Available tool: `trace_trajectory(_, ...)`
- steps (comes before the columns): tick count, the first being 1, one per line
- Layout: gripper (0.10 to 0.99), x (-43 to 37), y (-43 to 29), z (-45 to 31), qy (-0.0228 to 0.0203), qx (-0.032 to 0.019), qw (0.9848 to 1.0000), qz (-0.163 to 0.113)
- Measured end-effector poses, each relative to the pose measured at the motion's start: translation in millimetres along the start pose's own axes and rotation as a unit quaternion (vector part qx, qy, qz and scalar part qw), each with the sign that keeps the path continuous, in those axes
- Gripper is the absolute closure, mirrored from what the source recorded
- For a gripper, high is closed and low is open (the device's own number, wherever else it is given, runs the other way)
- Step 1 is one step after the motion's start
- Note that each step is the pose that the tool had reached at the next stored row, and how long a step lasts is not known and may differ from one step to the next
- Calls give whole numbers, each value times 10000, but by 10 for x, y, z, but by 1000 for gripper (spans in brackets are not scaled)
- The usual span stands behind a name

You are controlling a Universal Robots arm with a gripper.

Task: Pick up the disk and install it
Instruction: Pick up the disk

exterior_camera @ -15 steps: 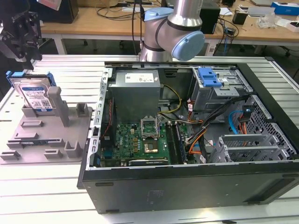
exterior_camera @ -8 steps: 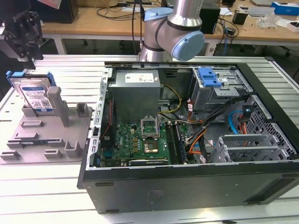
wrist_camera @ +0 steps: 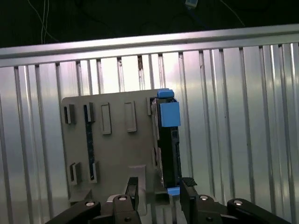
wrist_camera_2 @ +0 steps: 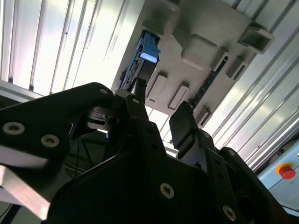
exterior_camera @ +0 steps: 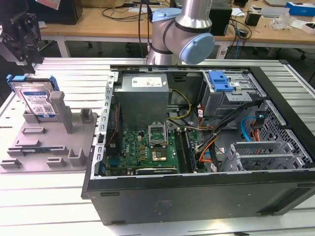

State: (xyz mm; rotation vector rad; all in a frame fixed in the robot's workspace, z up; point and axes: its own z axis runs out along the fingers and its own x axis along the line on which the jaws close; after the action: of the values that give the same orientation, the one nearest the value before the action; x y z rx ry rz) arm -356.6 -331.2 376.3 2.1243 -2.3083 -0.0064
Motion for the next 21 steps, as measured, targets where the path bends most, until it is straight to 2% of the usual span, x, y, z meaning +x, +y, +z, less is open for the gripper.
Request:
trace_trajectory(2, 604, -27, 29, 6, 0, 0, 10000, -25)
trace_trajectory(5, 604, -130, 89, 11, 3, 0, 10000, -93)
trace_trajectory(9, 604, -217, 177, 21, 13, 1, 9999, -148)
trace_trajectory(13, 604, -227, 270, 40, 53, 1, 9998, -179)
trace_trajectory(14, 604, -223, 316, 50, 74, 0, 9998, -192)
trace_trajectory(15, 604, -216, 402, 70, 102, 0, 9997, -214)
trace_trajectory(16, 604, -214, 433, 92, 106, 1, 9996, -252)
trace_trajectory(21, 604, -211, 454, 154, 108, 3, 9985, -539)
